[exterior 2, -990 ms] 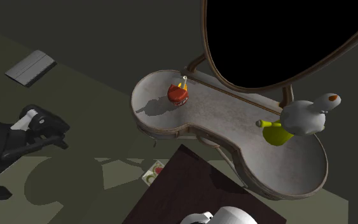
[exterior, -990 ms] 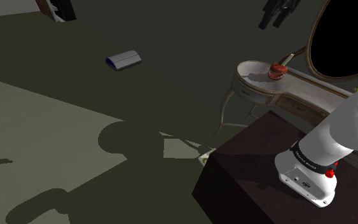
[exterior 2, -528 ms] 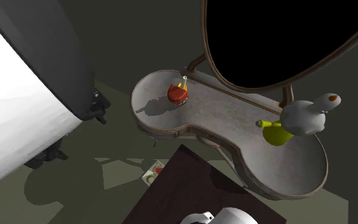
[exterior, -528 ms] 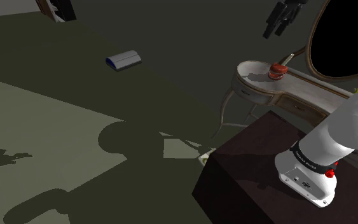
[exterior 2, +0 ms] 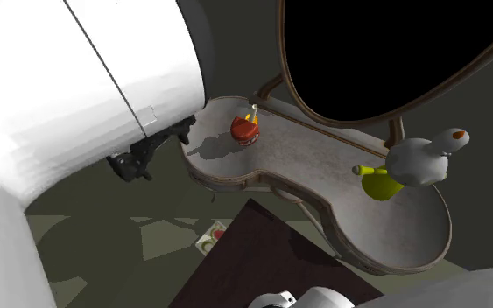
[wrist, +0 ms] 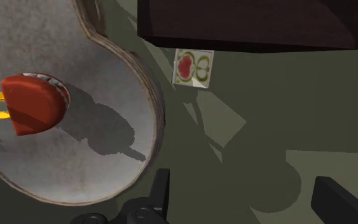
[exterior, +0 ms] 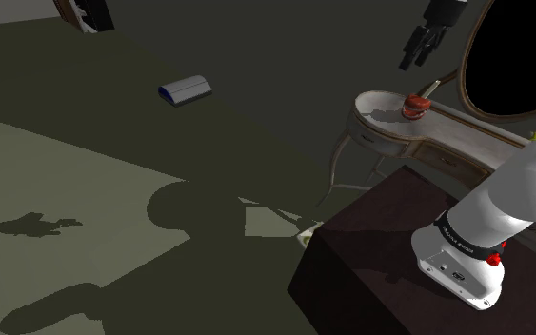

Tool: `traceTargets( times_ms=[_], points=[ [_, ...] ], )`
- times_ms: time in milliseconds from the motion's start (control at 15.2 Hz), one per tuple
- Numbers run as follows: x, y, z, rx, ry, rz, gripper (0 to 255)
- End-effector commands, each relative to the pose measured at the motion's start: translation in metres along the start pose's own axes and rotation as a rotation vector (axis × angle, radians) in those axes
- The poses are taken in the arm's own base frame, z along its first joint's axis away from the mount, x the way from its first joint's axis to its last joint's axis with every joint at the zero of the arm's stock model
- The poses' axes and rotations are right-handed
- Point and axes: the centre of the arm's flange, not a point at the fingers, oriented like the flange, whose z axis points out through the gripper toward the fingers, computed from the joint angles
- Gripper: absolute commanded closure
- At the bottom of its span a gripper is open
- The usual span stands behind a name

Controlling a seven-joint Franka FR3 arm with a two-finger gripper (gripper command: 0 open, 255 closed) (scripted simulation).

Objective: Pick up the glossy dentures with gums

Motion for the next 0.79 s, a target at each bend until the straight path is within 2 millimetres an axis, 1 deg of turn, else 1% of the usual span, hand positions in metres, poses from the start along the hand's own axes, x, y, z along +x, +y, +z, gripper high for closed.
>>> traceTargets(
  times_ms=[0,726],
  points=[
    [0.002,0.026,0.012,-0.001,-0.015,-0.003,0],
    [0.018,0.156,0.077,-0.002,-0.092,-0.014,0]
  ],
)
